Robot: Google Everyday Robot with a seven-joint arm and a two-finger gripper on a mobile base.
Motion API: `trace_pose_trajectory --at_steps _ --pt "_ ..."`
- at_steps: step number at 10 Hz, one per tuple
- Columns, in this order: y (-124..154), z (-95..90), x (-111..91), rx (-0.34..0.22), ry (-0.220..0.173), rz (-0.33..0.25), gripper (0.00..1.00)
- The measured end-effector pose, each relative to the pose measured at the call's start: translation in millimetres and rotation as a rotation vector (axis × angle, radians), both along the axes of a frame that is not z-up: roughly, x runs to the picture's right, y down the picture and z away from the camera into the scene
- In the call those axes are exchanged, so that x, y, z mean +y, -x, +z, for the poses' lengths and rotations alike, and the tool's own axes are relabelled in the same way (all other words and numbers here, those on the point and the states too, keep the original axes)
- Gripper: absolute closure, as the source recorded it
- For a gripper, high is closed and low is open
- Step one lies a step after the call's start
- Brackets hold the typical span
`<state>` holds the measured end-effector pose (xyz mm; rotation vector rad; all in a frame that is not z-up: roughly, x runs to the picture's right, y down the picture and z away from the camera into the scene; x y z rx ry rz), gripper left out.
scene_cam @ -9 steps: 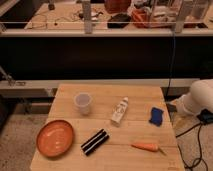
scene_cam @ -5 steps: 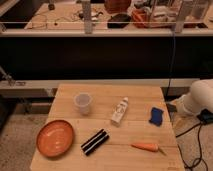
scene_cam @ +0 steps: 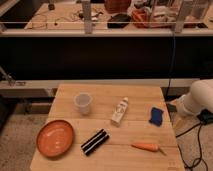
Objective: Pick up the ceramic cup
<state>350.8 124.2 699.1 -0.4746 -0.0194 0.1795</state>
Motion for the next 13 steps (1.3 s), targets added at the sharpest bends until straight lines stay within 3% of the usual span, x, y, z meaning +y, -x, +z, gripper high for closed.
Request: trace_pose_trajectory --at_steps 6,13 --pt "3 -0.6 -1 -0.001 -0.002 -0.006 0.20" --pt "81 -3.3 -18 -0.020 -0.047 -0.172 0.20"
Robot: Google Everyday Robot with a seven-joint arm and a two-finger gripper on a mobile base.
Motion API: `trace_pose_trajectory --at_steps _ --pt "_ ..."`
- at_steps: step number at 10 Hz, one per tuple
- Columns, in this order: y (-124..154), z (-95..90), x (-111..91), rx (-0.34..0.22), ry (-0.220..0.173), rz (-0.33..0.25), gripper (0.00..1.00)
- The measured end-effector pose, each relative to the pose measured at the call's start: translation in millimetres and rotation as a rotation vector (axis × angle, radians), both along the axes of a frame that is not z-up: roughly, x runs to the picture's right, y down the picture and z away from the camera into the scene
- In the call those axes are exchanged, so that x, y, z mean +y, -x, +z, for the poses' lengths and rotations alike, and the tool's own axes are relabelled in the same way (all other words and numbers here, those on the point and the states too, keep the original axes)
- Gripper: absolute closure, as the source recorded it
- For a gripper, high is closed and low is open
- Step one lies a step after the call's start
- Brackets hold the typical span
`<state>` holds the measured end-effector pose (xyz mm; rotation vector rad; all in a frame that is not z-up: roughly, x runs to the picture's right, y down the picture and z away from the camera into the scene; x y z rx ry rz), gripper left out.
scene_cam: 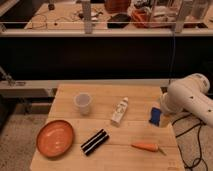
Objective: Pick up the ceramic cup
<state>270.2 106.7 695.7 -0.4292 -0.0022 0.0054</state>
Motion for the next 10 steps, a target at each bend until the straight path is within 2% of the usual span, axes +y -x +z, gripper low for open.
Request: trace_pose_trajectory --at_steps 4,5,7,10 --pt "56 -2.1 -15 -0.029 -0.024 -0.112 0.20" --pt "66 -3.1 -18 -0.038 -0.027 -0.149 0.20" --pt "78 -2.7 -20 -0.043 -0.029 -0.187 0.20" --pt "121 3.2 -25 -0.083 -0.043 -0.271 0.20"
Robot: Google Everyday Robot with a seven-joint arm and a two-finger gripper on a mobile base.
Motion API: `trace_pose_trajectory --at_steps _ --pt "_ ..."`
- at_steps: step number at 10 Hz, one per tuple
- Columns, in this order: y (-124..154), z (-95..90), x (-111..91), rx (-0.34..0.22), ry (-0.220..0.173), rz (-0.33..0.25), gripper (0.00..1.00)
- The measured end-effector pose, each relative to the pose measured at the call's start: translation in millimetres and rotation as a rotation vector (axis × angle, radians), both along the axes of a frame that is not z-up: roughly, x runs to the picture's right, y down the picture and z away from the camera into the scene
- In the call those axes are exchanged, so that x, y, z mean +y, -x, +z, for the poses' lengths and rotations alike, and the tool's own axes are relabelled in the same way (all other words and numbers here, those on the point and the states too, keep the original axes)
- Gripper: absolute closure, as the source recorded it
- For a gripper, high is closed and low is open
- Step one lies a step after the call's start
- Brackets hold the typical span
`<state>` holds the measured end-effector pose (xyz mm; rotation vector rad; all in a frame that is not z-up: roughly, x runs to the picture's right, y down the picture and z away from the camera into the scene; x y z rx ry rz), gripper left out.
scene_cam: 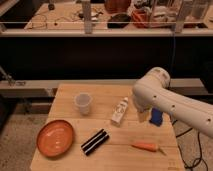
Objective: Pick up the ceramic cup
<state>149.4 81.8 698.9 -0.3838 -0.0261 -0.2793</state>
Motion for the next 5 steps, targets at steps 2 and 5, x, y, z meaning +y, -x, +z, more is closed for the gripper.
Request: trace_pose_trajectory --at_steps 2,5 --pt "12 1.9 -2 -0.014 -0.003 -0.038 0.20" --pt "40 9.8 -3 -0.048 -0.012 -0.102 0.20"
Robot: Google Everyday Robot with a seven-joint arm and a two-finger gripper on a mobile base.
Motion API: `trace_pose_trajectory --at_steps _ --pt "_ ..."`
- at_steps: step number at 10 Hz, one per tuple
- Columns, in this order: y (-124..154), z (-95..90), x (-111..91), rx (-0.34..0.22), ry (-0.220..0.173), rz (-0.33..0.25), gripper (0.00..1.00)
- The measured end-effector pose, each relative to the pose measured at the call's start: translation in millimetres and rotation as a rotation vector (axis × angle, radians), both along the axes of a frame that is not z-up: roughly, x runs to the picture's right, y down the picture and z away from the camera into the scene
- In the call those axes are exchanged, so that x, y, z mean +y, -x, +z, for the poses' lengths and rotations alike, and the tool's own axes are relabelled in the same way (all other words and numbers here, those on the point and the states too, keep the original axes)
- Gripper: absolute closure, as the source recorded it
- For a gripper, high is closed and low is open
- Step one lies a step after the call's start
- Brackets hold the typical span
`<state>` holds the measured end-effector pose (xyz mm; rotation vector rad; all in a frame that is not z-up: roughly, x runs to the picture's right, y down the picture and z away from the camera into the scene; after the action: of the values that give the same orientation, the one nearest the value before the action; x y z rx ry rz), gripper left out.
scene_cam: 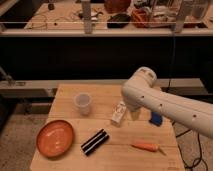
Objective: Pick up the ceramic cup
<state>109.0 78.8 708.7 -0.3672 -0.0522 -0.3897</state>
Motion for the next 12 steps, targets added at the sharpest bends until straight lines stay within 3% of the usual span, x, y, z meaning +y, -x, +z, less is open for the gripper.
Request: trace_pose_trajectory --at_steps 4,12 --pt "32 14.0 -6 -0.041 -0.012 -0.087 0.20" --pt "83 43.9 -22 -0.109 -0.065 -0.184 0.20"
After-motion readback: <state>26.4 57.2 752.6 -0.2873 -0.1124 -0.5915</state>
